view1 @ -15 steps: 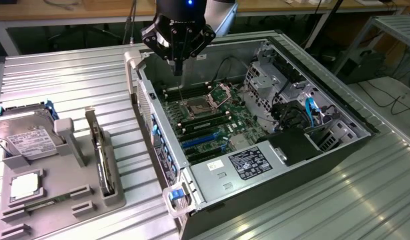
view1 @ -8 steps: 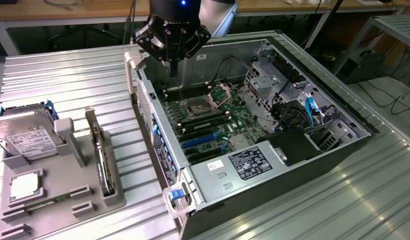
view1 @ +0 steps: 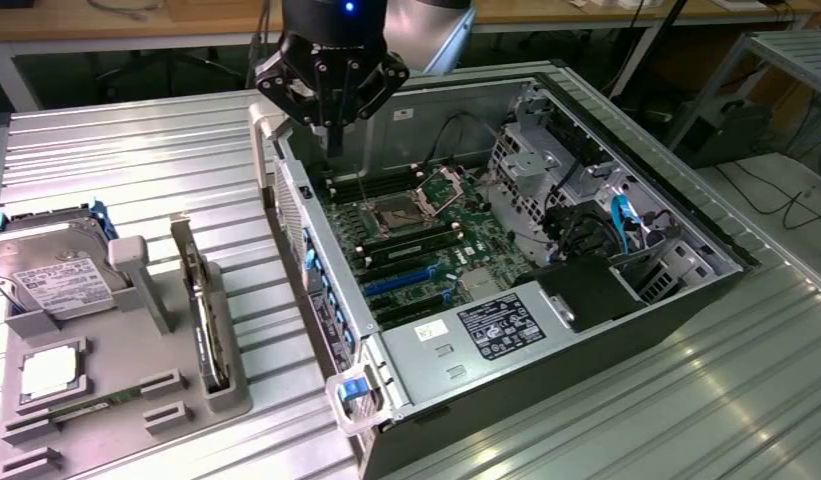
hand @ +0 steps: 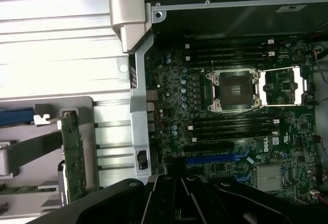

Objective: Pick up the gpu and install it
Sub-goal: 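Reach for the gpu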

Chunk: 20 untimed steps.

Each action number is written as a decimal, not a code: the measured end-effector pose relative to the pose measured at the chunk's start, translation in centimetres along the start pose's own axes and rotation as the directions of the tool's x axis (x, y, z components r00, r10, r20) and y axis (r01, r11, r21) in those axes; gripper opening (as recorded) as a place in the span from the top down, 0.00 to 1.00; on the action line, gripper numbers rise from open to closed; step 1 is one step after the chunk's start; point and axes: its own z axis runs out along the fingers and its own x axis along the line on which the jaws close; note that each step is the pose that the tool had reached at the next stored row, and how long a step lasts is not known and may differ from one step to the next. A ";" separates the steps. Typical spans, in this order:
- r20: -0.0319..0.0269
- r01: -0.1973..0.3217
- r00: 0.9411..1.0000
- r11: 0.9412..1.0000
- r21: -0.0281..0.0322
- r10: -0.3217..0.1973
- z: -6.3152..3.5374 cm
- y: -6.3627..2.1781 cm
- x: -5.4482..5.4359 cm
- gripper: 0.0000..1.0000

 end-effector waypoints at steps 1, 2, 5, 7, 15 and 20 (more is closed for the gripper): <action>0.000 0.000 1.000 1.000 0.000 0.000 -0.01 -0.05 0.1 0.89; 0.000 0.000 1.000 1.000 0.000 0.000 -0.01 -0.08 0.2 0.89; 0.000 0.001 1.000 1.000 0.000 -0.001 -0.02 -0.22 0.6 0.89; 0.000 0.002 1.000 1.000 0.000 -0.002 -0.03 -0.35 0.7 0.89; -0.001 0.014 1.000 1.000 0.000 -0.014 -0.09 -1.06 1.6 0.89; -0.001 0.017 1.000 1.000 -0.001 -0.017 -0.12 -1.51 2.3 0.89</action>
